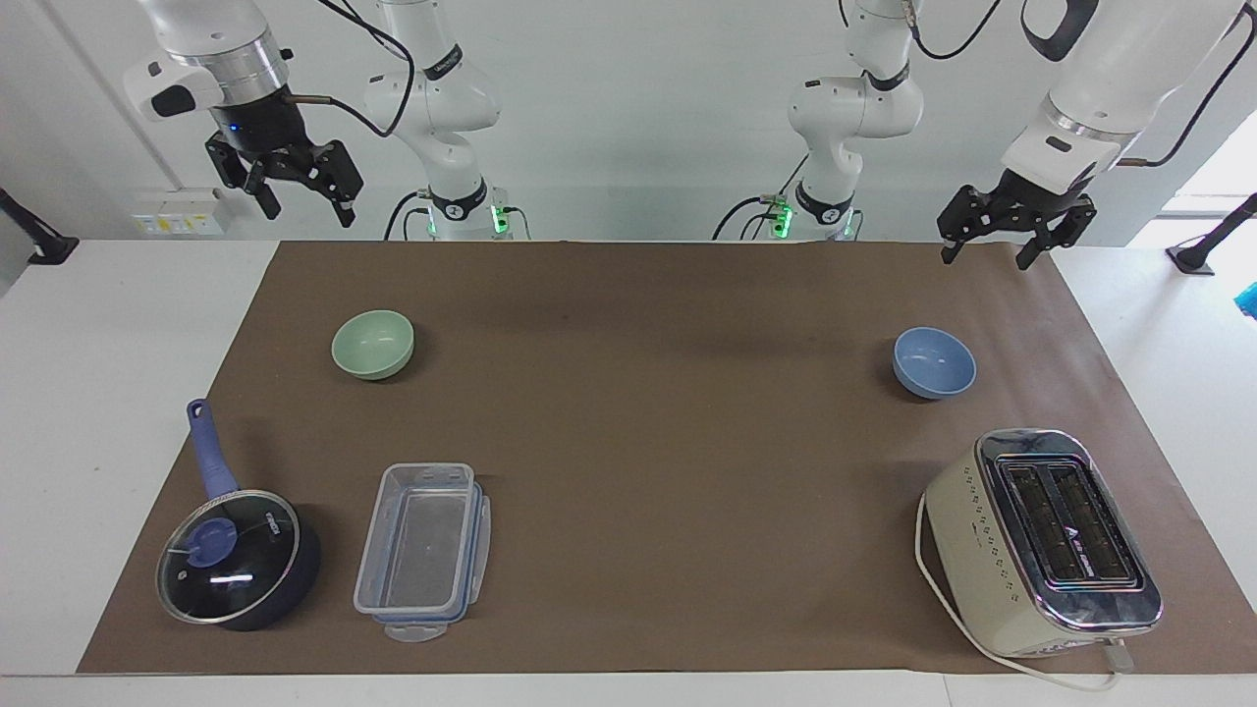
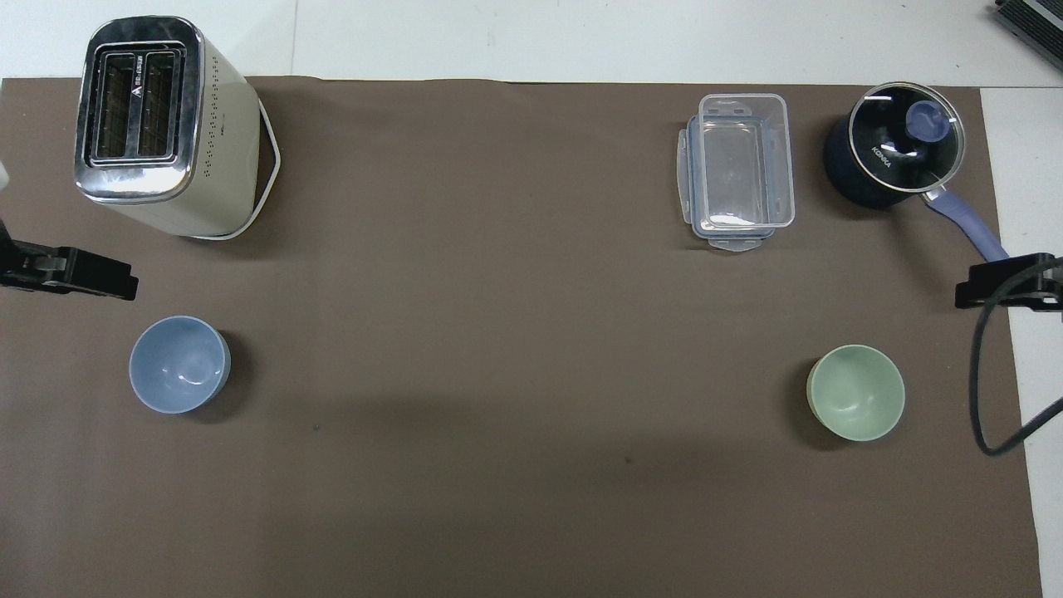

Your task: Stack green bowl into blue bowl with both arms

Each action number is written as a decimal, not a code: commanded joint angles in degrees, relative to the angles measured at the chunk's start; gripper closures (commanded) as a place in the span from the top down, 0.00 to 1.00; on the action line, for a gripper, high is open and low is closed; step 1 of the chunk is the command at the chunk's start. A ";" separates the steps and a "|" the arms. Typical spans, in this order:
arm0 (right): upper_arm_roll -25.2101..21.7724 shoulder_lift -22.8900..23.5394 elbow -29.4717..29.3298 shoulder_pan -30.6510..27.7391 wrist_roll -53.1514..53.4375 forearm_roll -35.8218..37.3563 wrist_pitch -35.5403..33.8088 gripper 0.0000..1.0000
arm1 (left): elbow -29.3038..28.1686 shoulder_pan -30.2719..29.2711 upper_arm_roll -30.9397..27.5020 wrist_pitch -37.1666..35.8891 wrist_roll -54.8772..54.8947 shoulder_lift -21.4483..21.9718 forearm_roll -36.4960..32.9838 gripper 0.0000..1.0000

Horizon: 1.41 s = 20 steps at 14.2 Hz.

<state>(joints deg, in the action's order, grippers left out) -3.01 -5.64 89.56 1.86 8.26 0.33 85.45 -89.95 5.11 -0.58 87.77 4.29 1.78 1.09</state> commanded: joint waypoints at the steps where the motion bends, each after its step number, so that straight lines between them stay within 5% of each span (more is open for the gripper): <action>1: 0.11 -0.69 0.18 -0.54 -0.87 -0.25 -0.64 1.00 | -2.33 0.25 -0.12 0.65 -0.34 1.91 0.40 1.00; 20: 0.11 -0.69 0.18 -0.54 -0.87 -0.25 -0.64 1.00 | -2.07 0.43 0.66 0.65 -1.12 2.00 0.75 1.00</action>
<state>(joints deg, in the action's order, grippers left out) -3.01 -5.64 89.56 1.86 8.26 0.33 85.45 -90.07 5.16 0.09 87.79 3.76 2.20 1.31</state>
